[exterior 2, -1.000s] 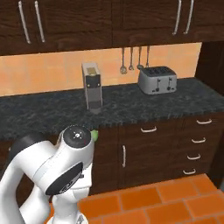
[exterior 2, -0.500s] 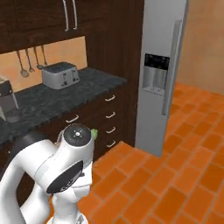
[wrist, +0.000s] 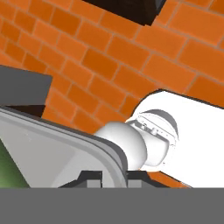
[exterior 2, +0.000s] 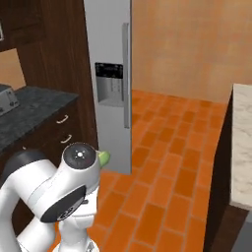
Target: Take the meat container that has the steak and place it on the second highest rack of the freezer. Then take the vegetable container that has the corn and sweet potato and place it on the highest rack of the freezer.
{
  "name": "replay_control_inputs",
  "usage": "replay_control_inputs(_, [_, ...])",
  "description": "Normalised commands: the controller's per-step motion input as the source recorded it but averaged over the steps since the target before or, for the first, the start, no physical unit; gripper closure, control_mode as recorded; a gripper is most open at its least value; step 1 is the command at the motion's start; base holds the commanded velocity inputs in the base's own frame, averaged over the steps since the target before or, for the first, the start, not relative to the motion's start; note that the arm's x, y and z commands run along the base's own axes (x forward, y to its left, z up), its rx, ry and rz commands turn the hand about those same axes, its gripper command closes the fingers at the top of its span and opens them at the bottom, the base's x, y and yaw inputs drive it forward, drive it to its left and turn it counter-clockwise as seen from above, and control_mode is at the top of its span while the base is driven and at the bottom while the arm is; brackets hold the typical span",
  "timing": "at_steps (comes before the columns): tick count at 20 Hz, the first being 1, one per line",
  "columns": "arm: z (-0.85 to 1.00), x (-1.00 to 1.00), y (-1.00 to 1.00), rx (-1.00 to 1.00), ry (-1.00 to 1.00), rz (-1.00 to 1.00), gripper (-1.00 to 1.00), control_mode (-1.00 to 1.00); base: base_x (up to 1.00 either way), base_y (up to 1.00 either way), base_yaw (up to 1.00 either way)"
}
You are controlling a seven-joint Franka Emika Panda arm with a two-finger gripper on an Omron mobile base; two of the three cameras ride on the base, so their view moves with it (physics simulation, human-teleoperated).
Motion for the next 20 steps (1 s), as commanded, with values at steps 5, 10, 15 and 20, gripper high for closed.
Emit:
replay_control_inputs(5, [0.00, 0.00, 0.00, 0.00, 0.00, 0.00, 1.00, 1.00, 1.00, -0.37, -0.05])
replay_control_inputs(10, [0.00, 0.00, 0.00, 0.00, 0.00, 0.00, 1.00, 1.00, 1.00, -0.71, -0.01])
replay_control_inputs(15, [0.00, 0.00, 0.00, 0.00, 0.00, 0.00, 1.00, 1.00, 1.00, -0.75, -0.03])
replay_control_inputs(20, [0.00, 0.00, 0.00, 0.00, 0.00, 0.00, 1.00, 1.00, 1.00, -0.58, 0.00])
